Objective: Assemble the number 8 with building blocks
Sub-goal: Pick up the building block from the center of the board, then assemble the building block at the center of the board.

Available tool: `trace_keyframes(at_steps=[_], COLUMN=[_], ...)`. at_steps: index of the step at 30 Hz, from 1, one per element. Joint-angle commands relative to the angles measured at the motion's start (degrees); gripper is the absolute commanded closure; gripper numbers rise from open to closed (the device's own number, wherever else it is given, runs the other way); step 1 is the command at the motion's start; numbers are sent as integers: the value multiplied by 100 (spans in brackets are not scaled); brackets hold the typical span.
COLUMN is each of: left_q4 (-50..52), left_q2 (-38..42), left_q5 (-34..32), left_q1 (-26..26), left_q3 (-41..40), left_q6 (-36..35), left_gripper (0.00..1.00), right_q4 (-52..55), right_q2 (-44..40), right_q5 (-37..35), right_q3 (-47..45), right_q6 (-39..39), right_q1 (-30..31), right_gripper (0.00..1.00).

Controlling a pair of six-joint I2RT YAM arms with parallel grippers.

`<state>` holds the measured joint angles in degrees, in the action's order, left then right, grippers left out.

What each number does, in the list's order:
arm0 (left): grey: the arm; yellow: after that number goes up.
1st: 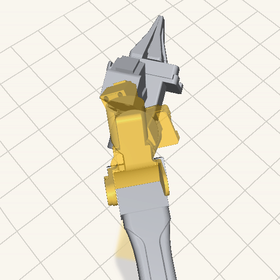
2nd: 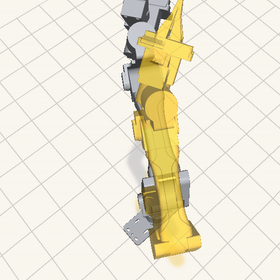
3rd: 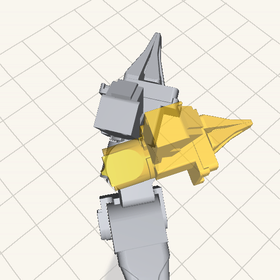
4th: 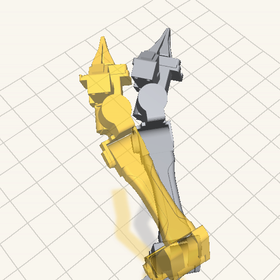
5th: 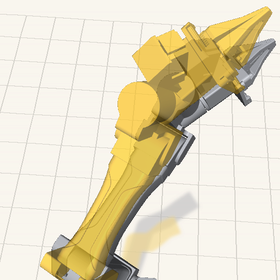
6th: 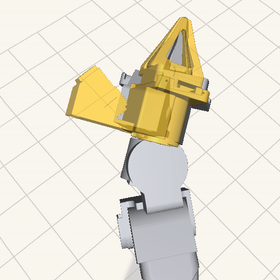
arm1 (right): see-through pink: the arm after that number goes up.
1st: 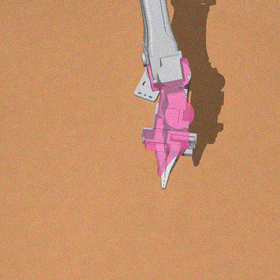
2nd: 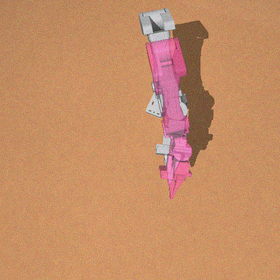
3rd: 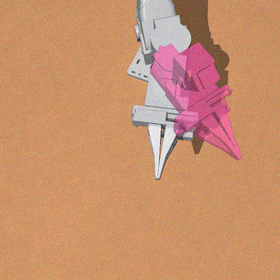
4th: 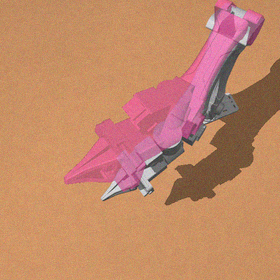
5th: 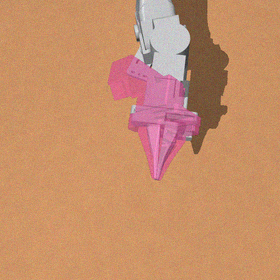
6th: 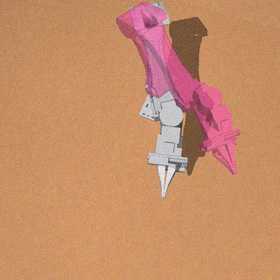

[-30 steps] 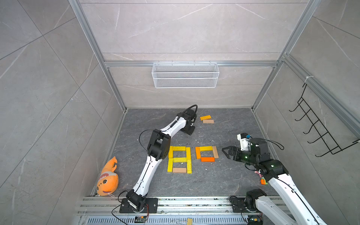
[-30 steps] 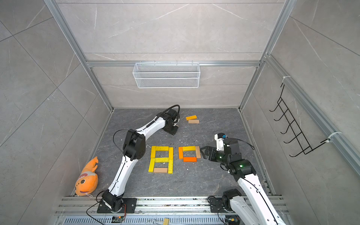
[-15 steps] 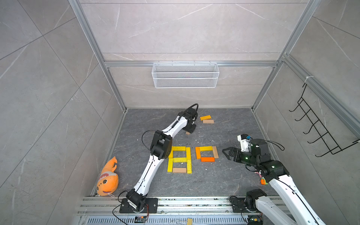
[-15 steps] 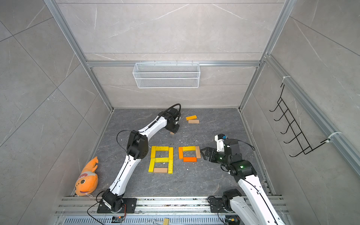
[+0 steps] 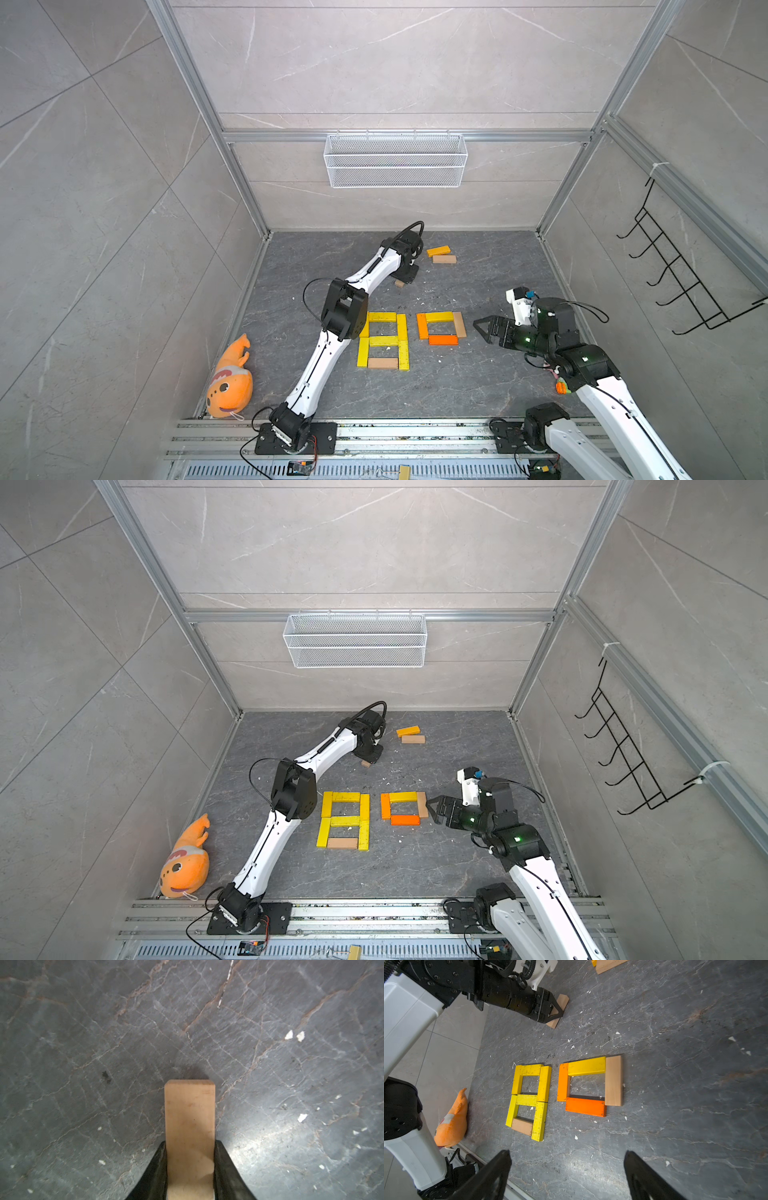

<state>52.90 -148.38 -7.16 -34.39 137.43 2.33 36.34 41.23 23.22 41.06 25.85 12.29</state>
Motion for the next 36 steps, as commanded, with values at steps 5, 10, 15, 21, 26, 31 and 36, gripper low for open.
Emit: trace_keyframes(at_steps=[5, 10, 15, 21, 26, 31, 36], left_q4=[139, 99, 81, 190, 173, -253, -378], left_q2=[1808, 2714, 3512, 4040, 4317, 4417, 4226], left_q5=[-471, -700, -860, -1056, -1286, -1363, -1455], left_q1=[-251, -616, -1125, -1828, -2454, -3020, -3378], left_q3=[-957, -1993, -3020, -3888, -4576, -5216, -5324], left_q6=[800, 1449, 2487, 3664, 4787, 5680, 6075], left_gripper=[70, 70, 69, 68, 68, 68, 69], right_q4=[679, 1351, 1898, 2394, 2501, 2448, 2440], right_q2=[-414, -580, -802, -982, -1164, -1249, -1268], right_q5=[376, 613, 758, 804, 628, 591, 604], right_q3=[430, 754, 1120, 1308, 1231, 1195, 1185], right_q6=[-226, -478, -673, -867, -913, -911, -927], right_q1=[36, 37, 44, 37, 45, 45, 45], right_gripper=[8, 5, 1, 1, 1, 1, 1])
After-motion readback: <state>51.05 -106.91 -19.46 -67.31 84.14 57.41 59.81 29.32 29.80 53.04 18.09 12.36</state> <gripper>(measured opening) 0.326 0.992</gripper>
